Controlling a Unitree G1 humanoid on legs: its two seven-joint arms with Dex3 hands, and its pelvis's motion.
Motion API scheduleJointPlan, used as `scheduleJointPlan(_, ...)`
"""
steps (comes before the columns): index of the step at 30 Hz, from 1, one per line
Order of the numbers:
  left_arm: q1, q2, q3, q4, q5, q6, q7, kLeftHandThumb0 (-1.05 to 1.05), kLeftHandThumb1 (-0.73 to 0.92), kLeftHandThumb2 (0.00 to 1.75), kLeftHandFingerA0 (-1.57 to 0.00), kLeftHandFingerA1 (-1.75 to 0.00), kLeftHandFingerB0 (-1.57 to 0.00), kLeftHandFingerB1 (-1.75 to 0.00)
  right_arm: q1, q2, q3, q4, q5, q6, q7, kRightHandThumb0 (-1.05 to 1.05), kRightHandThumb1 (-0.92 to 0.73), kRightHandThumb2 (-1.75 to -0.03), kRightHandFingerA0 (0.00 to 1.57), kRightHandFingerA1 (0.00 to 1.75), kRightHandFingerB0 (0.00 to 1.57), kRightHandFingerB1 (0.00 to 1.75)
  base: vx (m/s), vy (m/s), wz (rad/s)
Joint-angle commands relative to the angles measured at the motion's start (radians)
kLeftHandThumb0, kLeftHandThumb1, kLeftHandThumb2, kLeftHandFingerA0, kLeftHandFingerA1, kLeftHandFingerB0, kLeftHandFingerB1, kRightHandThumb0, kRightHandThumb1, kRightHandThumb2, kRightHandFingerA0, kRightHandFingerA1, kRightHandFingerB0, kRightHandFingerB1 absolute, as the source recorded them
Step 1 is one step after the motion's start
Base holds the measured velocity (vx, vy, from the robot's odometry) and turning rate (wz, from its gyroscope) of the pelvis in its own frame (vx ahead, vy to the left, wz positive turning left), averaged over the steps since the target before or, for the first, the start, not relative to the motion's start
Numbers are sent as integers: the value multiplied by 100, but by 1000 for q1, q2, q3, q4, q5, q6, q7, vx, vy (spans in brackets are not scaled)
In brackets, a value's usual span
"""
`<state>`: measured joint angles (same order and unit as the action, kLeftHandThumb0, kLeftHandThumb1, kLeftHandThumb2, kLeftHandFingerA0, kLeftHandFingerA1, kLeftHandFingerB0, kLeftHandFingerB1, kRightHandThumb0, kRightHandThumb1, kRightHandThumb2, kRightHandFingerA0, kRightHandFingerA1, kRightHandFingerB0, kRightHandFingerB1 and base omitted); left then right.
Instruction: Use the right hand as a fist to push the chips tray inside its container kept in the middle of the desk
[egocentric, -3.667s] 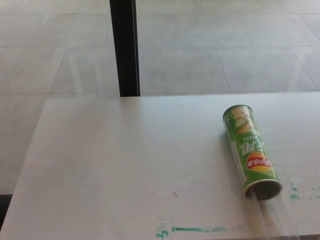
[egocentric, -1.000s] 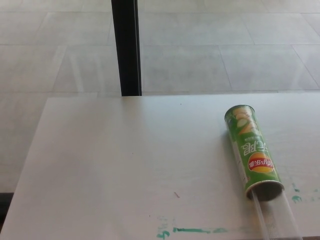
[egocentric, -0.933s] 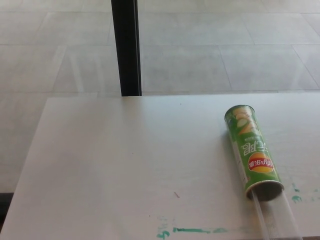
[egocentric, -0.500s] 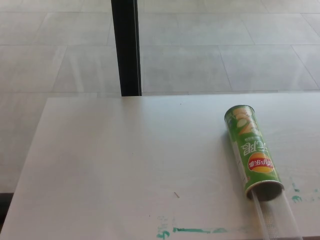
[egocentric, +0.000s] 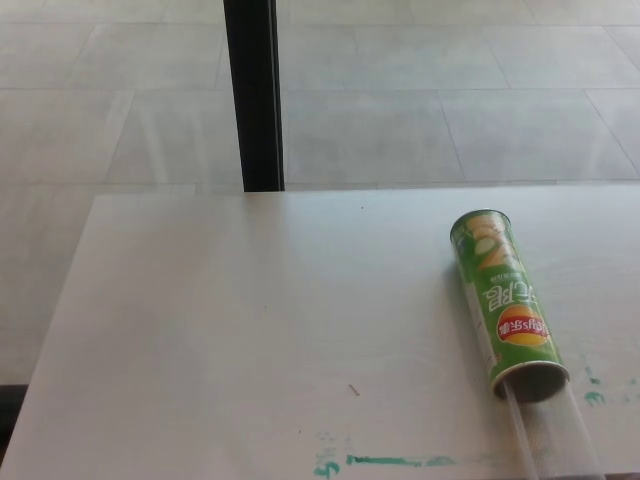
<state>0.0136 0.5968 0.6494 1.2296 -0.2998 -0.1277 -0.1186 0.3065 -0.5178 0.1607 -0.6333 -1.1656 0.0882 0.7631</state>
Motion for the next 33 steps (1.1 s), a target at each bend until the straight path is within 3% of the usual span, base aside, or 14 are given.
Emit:
scheduleJointPlan(1,-1,14,-6,-7,-8,-24,11,-75,92,67,-59,-61,-53,-51,2,9,10,27,-26,-7,-56,-64,-72,-61,95,83,62,48,0,0,0)
scheduleJointPlan(3,1,14,-9,-3,-5,-29,14,-76,92,68,-59,-60,-53,-50,9,-8,7,34,-38,-13,-57,-65,-74,-62,94,89,60,47,0,0,0)
scheduleJointPlan(4,1,15,-9,-1,-6,-29,13,-76,92,68,-60,-60,-53,-50,8,-14,5,36,-40,-15,-56,-66,-74,-62,86,84,59,49,0,0,0)
scheduleJointPlan(6,3,15,-10,-1,-6,-30,14,-76,92,68,-60,-60,-53,-50,8,-15,1,37,-34,-16,-61,-66,-74,-62,86,84,59,49,0,0,0)
scheduleJointPlan(7,3,14,-10,0,-7,-32,15,-76,92,68,-60,-60,-53,-50,7,-17,-3,32,-35,-16,-59,-66,-74,-62,92,101,58,48,0,0,0)
scheduleJointPlan(8,7,9,-9,-8,-9,-34,16,-76,92,68,-60,-62,-53,-51,8,-17,-10,19,-39,-8,-45,-65,-74,-62,88,90,57,46,0,0,0)
scheduleJointPlan(9,8,9,-9,-4,-8,-38,13,-76,92,68,-60,-62,-53,-51,7,-10,-18,16,-41,-2,-55,-64,-73,-62,94,100,56,45,0,0,0)
scheduleJointPlan(11,5,8,-5,-1,-13,-33,15,-77,92,67,-60,-62,-54,-51,3,-10,-20,13,-59,-7,-66,-65,-75,-62,95,100,55,43,0,0,0)
scheduleJointPlan(16,9,8,-8,4,-10,-39,8,-77,92,68,-59,-61,-52,-49,-12,-11,-25,11,-52,-14,-58,-65,-76,-63,94,91,52,43,0,0,0)
scheduleJointPlan(20,10,9,-7,8,-10,-35,14,-77,91,67,-61,-62,-52,-49,-29,-15,-26,15,-53,-21,-61,-68,-78,-63,100,115,50,43,0,0,0)
scheduleJointPlan(33,16,2,-19,-4,-6,-36,21,-75,92,68,-58,-62,-54,-50,-93,17,-6,66,-44,-17,-94,-65,-76,-63,101,114,47,42,0,0,0)
